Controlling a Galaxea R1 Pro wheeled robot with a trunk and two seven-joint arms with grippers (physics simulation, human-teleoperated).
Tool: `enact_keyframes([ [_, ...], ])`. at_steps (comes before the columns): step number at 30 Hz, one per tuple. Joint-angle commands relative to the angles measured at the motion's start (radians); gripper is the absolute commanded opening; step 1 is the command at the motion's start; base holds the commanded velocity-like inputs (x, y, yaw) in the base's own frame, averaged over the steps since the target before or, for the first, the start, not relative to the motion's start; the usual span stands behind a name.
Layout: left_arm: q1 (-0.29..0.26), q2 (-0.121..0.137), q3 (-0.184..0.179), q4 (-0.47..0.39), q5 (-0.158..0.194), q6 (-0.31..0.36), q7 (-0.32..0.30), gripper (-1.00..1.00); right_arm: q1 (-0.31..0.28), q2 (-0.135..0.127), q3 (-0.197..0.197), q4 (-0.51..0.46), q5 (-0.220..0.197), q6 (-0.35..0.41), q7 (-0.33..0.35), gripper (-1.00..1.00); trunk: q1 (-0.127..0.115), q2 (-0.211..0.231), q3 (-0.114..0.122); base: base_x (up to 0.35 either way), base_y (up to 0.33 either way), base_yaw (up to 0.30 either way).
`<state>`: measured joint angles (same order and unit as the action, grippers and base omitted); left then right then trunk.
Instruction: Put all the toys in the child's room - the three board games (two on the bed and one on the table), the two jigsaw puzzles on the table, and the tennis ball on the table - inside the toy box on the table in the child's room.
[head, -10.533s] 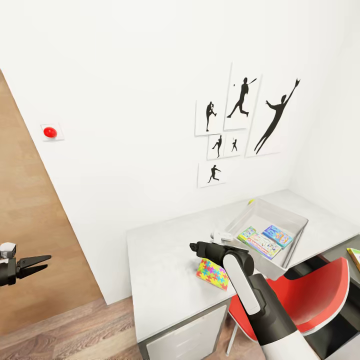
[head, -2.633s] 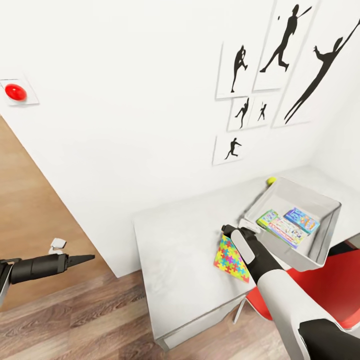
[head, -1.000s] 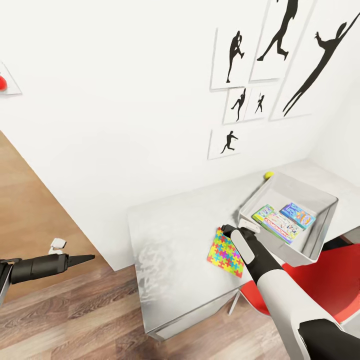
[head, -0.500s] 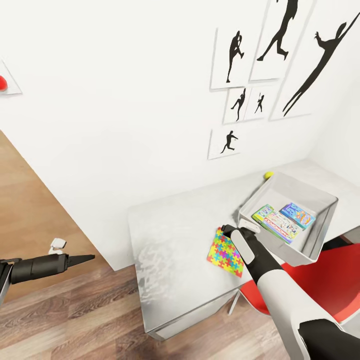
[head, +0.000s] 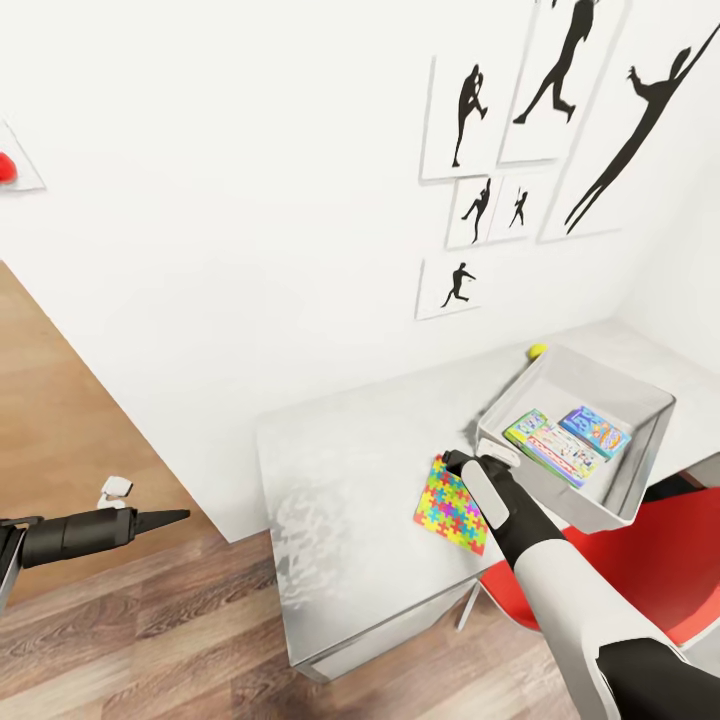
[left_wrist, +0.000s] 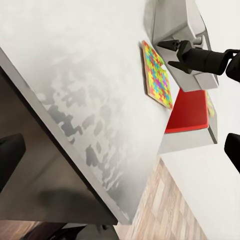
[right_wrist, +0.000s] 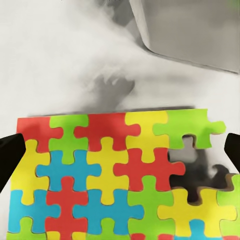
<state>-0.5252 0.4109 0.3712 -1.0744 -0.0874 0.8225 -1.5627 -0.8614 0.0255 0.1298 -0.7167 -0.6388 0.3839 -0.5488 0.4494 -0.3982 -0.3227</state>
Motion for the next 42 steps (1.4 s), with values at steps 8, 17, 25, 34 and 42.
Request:
enact_keyframes([
  [8,-0.001,0.000,0.002,-0.001,-0.009,0.010,-0.008,1.00,-0.001,0.000,0.004,0.006,-0.007,0.004,-0.008,1.00,0.001,-0.002,0.001,0.000,0.000,0.000],
  [17,-0.001,0.000,0.002,-0.001,-0.010,0.010,-0.008,1.00,-0.001,0.002,0.003,0.045,-0.007,0.003,-0.008,1.00,0.001,-0.002,0.001,0.000,0.000,0.000],
  [25,-0.001,0.000,0.002,-0.001,-0.009,0.010,-0.008,1.00,-0.001,0.004,0.004,0.055,-0.006,0.003,-0.008,1.00,0.001,-0.002,0.001,0.000,0.000,0.000],
  [34,-0.001,-0.001,0.002,-0.001,-0.009,0.010,-0.008,1.00,-0.001,0.008,0.004,0.054,-0.006,0.003,-0.008,1.00,0.001,-0.002,-0.002,0.000,0.042,0.000],
  [42,-0.001,-0.001,0.001,-0.001,-0.009,0.010,-0.008,1.00,-0.001,0.010,0.004,0.054,-0.005,0.003,-0.007,1.00,0.001,-0.002,-0.005,0.000,0.018,0.000],
])
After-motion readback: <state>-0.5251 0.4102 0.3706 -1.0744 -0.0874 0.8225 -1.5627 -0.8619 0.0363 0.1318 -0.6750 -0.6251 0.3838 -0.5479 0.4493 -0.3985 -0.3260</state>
